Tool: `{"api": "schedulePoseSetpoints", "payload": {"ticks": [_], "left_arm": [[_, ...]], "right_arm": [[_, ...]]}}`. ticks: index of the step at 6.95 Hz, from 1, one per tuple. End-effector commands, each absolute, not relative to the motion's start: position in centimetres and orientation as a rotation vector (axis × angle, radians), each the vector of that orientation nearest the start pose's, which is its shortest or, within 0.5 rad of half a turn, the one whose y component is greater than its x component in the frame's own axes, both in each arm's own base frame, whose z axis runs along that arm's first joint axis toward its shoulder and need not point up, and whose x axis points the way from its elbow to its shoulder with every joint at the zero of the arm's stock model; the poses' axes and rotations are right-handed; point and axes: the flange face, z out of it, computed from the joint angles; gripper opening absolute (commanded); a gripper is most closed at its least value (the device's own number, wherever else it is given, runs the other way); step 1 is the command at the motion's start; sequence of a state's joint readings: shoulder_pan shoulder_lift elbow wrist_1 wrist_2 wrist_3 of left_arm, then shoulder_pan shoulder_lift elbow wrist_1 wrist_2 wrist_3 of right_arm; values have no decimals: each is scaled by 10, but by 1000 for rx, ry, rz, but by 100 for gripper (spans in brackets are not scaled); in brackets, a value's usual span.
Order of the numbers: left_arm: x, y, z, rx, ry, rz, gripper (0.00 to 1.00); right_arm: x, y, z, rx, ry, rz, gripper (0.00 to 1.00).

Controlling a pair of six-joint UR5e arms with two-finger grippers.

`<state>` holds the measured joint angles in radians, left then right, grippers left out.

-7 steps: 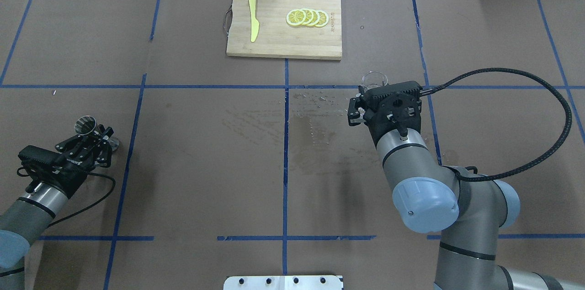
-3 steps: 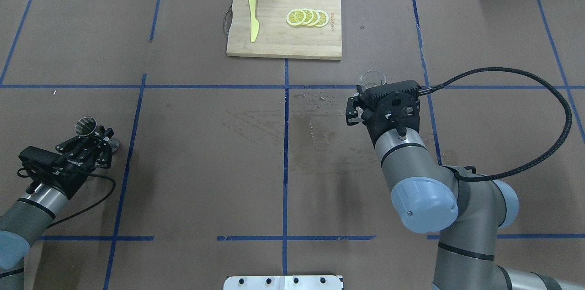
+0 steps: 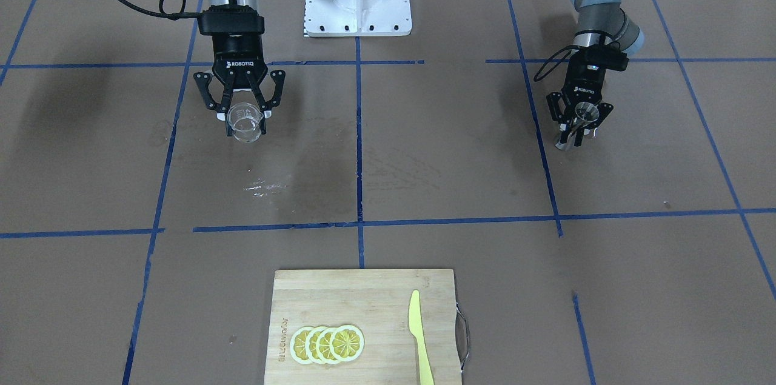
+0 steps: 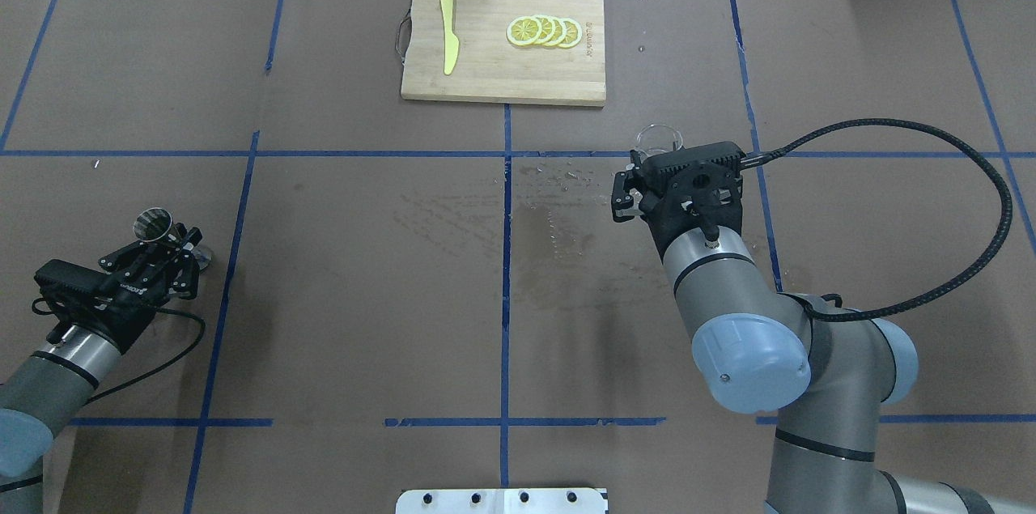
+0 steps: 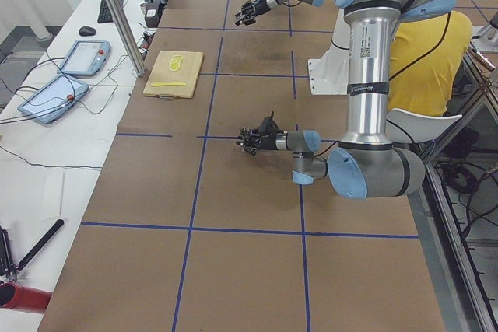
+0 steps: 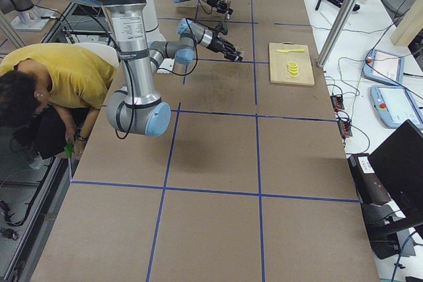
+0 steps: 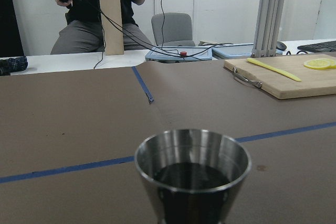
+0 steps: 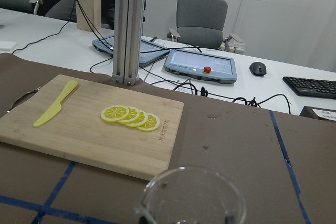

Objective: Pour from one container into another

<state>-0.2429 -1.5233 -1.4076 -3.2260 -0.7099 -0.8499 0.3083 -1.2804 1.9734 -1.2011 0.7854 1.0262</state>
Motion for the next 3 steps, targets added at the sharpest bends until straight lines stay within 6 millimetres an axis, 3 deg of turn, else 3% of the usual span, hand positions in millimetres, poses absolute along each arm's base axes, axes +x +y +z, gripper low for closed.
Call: {"api": "schedulePoseSetpoints", "payload": {"ticks": [1,3], "left_arm": [[378,-309,578,1221,854,-223,48],[379,-306,577,1203,875,-195,100]], "right_arm": [[-446,-356,266,1054,-619,211,1],[-446,-356,265,1055,-621,212,1]]}}
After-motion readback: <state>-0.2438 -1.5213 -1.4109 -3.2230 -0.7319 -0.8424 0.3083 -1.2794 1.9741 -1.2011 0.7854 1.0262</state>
